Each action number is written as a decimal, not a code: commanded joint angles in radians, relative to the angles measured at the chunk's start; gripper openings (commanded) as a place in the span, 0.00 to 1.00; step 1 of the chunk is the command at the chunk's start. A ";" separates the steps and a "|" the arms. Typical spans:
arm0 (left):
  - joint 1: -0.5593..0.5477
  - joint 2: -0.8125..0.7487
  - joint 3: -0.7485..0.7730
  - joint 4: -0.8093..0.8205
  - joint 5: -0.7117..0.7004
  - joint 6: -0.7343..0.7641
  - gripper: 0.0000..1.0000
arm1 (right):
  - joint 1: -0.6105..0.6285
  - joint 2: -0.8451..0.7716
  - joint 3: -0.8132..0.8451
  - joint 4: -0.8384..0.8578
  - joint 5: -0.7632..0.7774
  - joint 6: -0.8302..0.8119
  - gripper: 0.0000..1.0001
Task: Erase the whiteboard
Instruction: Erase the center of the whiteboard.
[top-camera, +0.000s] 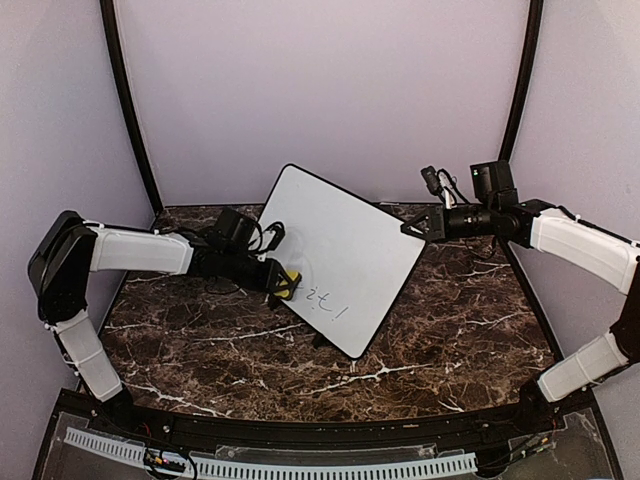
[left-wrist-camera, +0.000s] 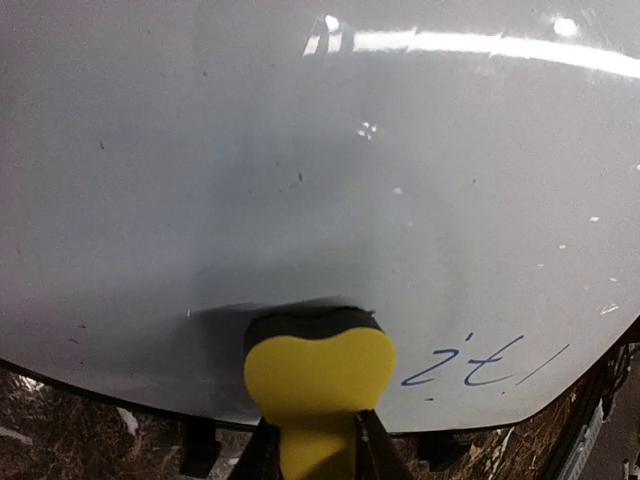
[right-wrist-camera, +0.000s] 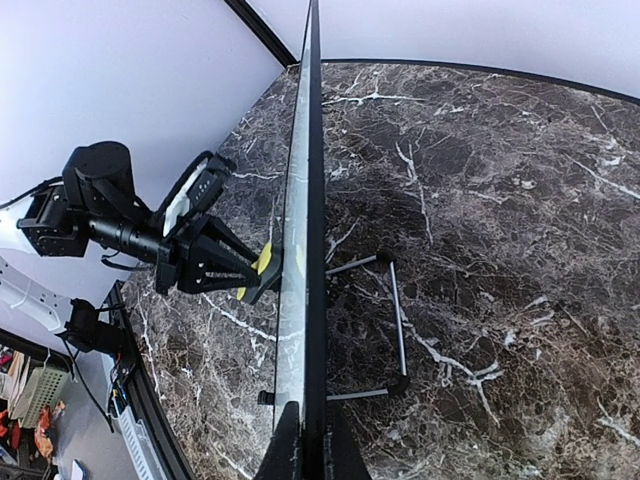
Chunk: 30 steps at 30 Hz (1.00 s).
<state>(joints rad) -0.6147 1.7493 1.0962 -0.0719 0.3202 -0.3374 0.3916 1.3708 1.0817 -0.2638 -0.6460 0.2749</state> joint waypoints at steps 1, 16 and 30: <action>-0.049 0.006 -0.124 0.029 0.044 -0.072 0.00 | 0.033 0.014 -0.007 0.009 -0.049 -0.114 0.00; -0.009 0.021 0.008 0.020 -0.004 -0.031 0.00 | 0.036 0.012 -0.009 0.009 -0.049 -0.114 0.00; 0.025 0.036 0.079 -0.015 0.023 0.009 0.00 | 0.036 0.007 -0.011 0.009 -0.047 -0.114 0.00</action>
<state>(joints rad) -0.5808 1.7775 1.2079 -0.1154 0.3576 -0.3466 0.3920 1.3708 1.0817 -0.2619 -0.6464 0.2749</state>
